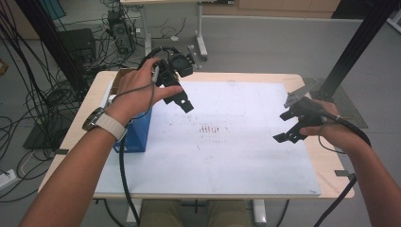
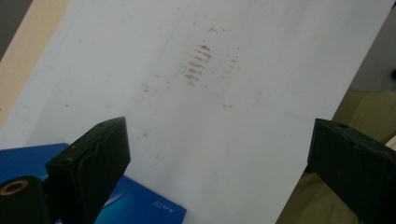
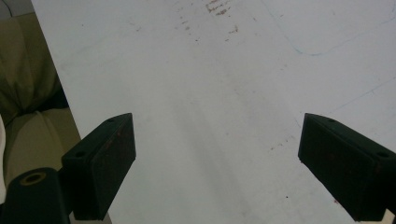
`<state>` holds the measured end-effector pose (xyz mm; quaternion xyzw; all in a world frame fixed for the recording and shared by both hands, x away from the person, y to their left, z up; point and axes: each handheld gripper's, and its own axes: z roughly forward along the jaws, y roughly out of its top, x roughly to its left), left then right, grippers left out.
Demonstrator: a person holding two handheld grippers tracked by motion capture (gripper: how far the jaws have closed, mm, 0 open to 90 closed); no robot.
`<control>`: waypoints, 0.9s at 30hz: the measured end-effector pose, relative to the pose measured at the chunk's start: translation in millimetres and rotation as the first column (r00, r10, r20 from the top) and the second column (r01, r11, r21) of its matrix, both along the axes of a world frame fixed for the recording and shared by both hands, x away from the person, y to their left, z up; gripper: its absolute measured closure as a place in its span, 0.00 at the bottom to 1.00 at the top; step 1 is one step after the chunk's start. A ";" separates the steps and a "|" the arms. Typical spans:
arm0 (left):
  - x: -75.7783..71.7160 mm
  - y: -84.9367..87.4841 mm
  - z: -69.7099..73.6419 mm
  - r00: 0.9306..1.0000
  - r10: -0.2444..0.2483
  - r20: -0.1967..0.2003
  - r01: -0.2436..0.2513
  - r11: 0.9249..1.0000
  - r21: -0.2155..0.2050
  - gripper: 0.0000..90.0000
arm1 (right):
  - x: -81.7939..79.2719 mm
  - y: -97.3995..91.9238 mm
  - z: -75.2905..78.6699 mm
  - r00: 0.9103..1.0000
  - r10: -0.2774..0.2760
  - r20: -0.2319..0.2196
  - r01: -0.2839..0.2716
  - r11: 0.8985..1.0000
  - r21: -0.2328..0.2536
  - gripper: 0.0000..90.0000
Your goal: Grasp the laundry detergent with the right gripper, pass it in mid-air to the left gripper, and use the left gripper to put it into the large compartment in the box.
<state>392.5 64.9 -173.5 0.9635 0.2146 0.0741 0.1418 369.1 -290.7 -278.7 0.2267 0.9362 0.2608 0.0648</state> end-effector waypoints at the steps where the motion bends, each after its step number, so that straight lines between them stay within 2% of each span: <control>1: -0.2 -1.7 -1.0 1.000 -0.003 0.003 0.003 1.000 0.005 0.07 | 0.2 0.3 -0.3 1.000 0.000 0.000 0.000 1.000 0.000 0.12; 8: -0.4 -10.7 -7.1 0.999 -0.034 -0.013 0.034 0.999 0.004 0.07 | 1.3 0.9 -1.9 1.000 -0.002 -0.004 0.002 1.000 0.000 0.12; 13: -1.0 -15.7 -18.8 0.998 -0.043 -0.035 0.044 0.999 0.009 0.07 | 1.5 -0.1 -3.1 1.000 -0.002 -0.006 0.002 1.000 0.000 0.12; 15: -2.0 -18.1 -21.3 0.998 -0.051 -0.032 0.052 0.998 0.019 0.07 | 1.3 -0.6 -3.4 1.000 -0.003 -0.006 0.003 1.000 -0.001 0.12; 21: -3.2 -26.4 -25.3 0.997 -0.074 -0.034 0.075 0.997 0.014 0.07 | 0.5 -1.3 -3.6 1.000 -0.003 -0.007 0.003 1.000 0.000 0.12; 27: -4.3 -29.8 -29.1 0.997 -0.075 -0.030 0.075 0.997 0.019 0.07 | -1.1 -3.9 -5.3 1.000 -0.007 -0.006 0.007 1.000 0.005 0.12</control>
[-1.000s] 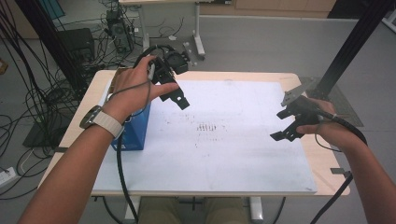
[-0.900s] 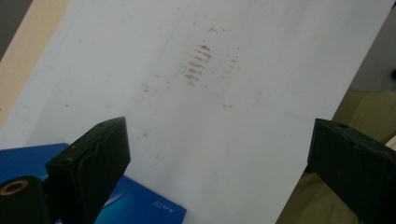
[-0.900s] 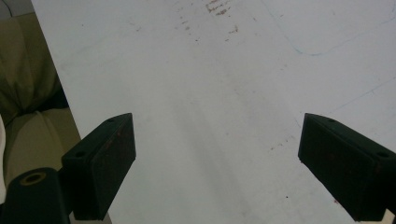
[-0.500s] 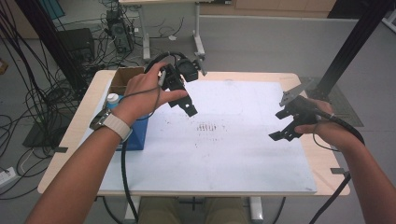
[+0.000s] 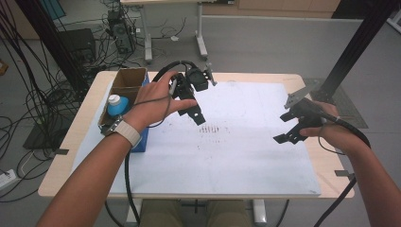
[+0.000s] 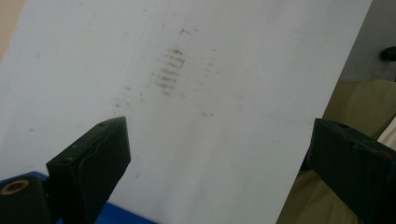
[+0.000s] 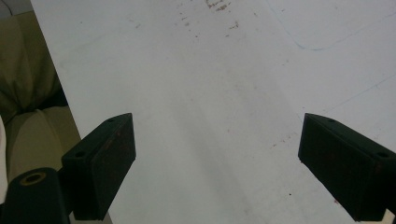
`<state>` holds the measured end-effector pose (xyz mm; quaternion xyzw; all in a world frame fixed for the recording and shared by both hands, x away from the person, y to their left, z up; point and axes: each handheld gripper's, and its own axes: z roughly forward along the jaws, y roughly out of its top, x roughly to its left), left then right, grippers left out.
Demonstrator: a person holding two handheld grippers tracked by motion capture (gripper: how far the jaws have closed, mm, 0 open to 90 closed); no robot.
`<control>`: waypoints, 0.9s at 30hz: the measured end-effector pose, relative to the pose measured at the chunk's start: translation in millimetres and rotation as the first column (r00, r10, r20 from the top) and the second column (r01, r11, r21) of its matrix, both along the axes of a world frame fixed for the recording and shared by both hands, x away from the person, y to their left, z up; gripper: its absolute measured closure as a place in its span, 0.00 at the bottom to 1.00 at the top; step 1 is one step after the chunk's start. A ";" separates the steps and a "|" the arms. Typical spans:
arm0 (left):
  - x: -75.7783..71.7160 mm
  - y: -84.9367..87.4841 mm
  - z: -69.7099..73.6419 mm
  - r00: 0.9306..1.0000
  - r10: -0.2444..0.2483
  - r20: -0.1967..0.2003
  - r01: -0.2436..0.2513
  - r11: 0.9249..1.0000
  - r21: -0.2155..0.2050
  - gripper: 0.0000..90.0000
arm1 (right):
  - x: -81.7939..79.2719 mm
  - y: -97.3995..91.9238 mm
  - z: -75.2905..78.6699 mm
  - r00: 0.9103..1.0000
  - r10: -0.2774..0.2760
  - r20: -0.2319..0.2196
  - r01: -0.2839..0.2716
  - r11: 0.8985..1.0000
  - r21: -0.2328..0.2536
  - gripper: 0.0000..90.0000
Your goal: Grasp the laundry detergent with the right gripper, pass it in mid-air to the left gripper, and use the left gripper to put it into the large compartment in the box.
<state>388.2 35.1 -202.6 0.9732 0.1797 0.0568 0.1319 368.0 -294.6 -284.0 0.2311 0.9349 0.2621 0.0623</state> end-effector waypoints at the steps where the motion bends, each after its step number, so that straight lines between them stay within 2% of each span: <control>1: -0.1 -0.8 -0.5 1.000 -0.001 -0.002 0.001 1.000 0.002 0.07 | -0.1 -0.6 -0.6 1.000 -0.001 0.000 0.001 1.000 -0.001 0.12; 27: 2.5 -2.4 -3.4 1.000 0.003 -0.004 -0.003 1.000 0.030 0.07 | -1.2 -0.7 0.1 1.000 0.003 0.004 -0.003 1.000 0.005 0.12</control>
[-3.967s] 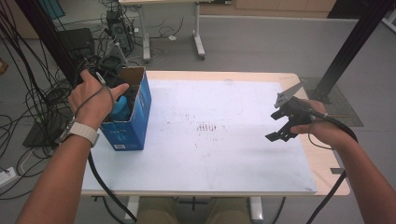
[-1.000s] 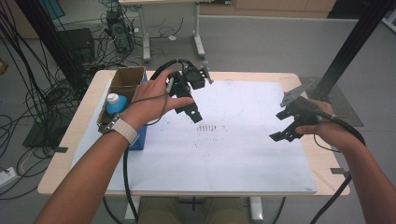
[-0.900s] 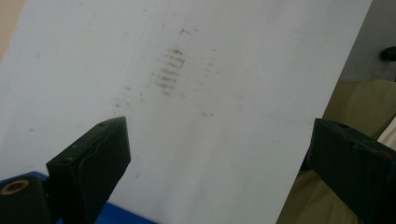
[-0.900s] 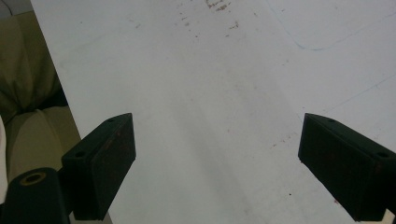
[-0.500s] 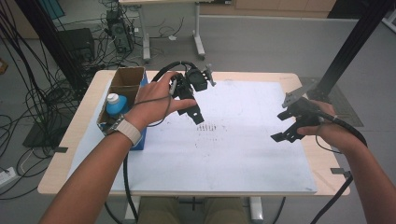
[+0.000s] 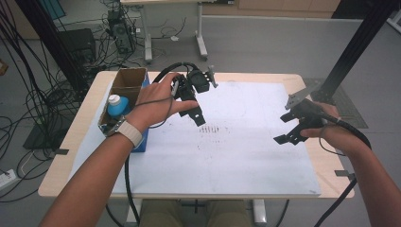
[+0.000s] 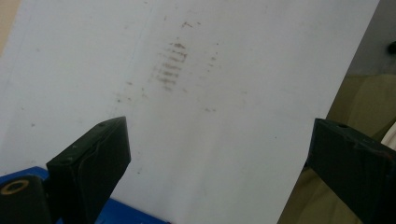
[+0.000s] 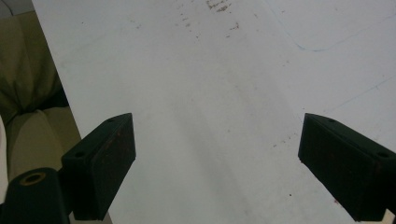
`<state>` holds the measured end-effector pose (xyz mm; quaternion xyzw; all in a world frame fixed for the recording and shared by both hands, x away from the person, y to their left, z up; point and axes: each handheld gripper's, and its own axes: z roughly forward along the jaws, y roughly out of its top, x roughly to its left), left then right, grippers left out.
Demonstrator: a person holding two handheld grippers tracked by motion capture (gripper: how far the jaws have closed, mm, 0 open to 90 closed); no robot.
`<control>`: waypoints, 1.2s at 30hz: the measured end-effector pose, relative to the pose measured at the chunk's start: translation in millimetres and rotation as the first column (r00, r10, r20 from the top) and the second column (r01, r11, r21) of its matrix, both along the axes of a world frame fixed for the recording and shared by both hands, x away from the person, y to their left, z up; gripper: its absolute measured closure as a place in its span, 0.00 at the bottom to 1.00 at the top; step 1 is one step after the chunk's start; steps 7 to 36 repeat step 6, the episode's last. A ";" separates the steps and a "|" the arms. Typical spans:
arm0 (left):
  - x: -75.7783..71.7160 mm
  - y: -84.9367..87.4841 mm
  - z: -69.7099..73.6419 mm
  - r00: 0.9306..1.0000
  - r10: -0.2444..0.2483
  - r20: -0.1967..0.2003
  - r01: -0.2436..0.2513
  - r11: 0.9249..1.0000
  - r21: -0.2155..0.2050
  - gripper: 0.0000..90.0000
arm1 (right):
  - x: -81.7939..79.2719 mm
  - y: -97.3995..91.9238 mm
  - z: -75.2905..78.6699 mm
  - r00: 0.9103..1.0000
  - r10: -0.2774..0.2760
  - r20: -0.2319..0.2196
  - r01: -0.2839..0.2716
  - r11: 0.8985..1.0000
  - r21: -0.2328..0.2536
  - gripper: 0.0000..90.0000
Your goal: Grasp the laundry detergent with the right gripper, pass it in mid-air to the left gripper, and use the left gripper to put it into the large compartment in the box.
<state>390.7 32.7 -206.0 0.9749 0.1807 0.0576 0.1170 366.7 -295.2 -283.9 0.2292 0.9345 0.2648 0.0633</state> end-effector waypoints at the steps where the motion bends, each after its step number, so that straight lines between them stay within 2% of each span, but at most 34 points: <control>1: 0.0 -0.1 0.0 1.000 0.001 0.000 -0.001 1.000 -0.001 0.07 | 0.1 -0.2 -0.3 1.000 0.000 0.000 0.000 1.000 0.002 0.12; 36: 1.0 1.2 1.0 1.000 0.005 0.000 -0.005 1.000 -0.006 0.07 | 0.2 -1.3 -1.7 1.000 -0.002 0.000 0.002 1.000 0.003 0.12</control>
